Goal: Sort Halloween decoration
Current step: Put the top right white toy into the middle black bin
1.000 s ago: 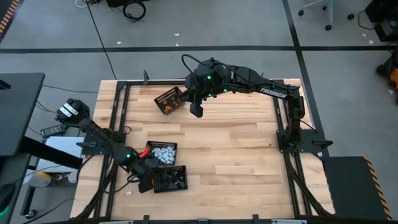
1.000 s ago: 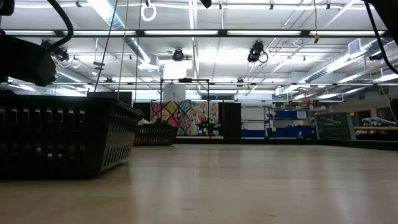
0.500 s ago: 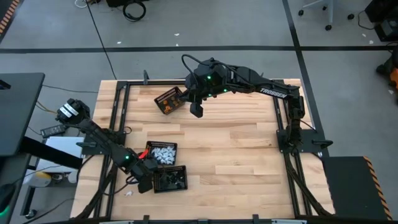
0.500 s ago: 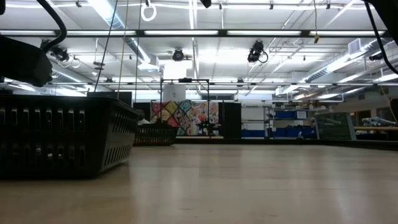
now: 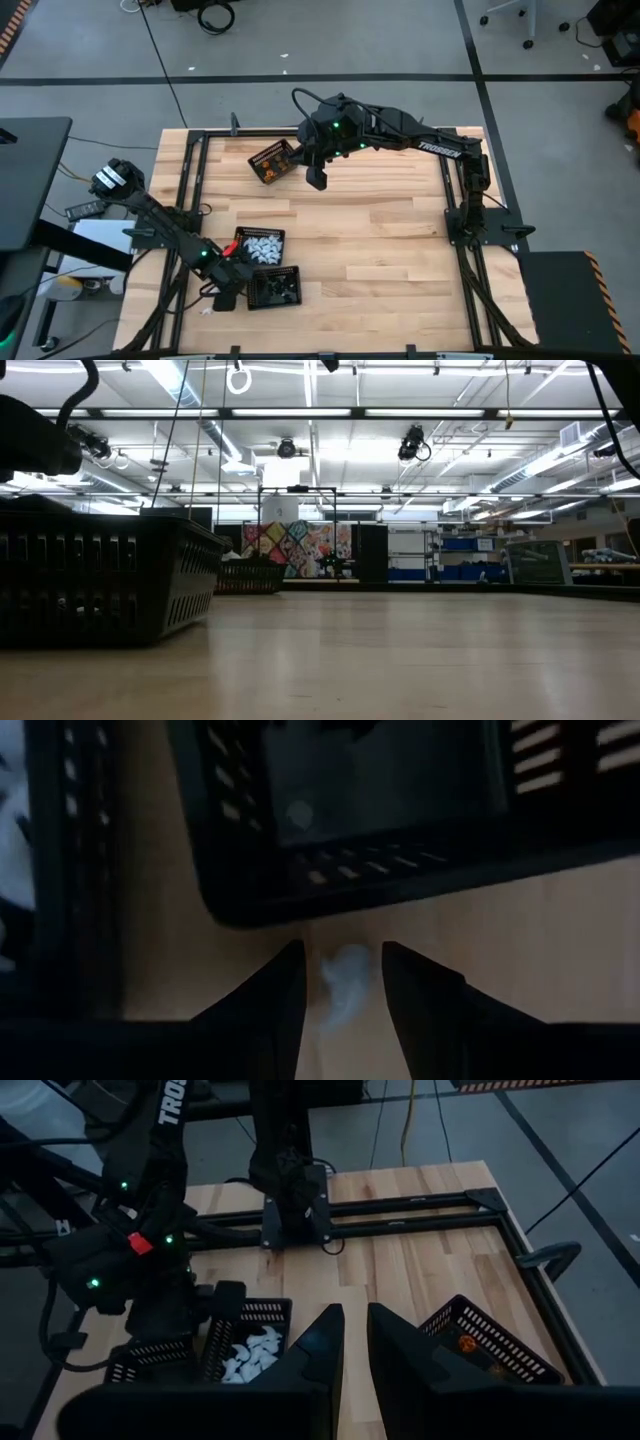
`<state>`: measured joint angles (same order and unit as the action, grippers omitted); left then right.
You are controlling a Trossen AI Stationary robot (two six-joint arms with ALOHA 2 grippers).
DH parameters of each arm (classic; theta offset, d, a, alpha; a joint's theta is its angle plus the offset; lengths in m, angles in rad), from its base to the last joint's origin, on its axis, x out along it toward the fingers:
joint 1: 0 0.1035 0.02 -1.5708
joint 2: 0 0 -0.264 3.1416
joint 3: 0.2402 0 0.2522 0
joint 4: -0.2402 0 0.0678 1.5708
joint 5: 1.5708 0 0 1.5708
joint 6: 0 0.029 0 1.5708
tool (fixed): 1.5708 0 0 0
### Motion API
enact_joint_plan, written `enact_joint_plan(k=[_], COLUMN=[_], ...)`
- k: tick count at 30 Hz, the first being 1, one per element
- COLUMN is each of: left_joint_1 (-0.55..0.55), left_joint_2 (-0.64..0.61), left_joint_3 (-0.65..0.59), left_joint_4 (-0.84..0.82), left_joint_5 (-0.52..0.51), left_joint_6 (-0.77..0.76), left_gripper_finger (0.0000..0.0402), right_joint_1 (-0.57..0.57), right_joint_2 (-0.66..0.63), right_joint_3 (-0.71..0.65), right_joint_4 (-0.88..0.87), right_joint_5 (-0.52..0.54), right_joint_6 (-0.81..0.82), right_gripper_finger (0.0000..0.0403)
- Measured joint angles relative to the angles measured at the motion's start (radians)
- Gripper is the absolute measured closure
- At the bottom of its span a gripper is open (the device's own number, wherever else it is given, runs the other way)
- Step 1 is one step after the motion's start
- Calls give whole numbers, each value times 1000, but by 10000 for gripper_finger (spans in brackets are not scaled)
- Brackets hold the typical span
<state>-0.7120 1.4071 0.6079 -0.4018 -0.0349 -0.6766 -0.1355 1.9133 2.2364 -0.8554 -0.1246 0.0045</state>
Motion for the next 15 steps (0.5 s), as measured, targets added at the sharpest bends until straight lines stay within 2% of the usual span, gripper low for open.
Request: enact_joint_plan(k=[7, 15], left_joint_1=[-7, -10], left_joint_2=[8, 8], left_joint_3=[-4, -6], left_joint_4=[-1, -7], left_joint_5=[-6, 6], left_joint_6=[170, 170], left_gripper_finger=[260, 260], right_joint_1=[9, 9], right_joint_2=[0, 0], right_joint_3=[0, 0], right_joint_4=[-10, -10], right_joint_5=[0, 0], right_joint_6=[3, 3], right_gripper_finger=[349, 349])
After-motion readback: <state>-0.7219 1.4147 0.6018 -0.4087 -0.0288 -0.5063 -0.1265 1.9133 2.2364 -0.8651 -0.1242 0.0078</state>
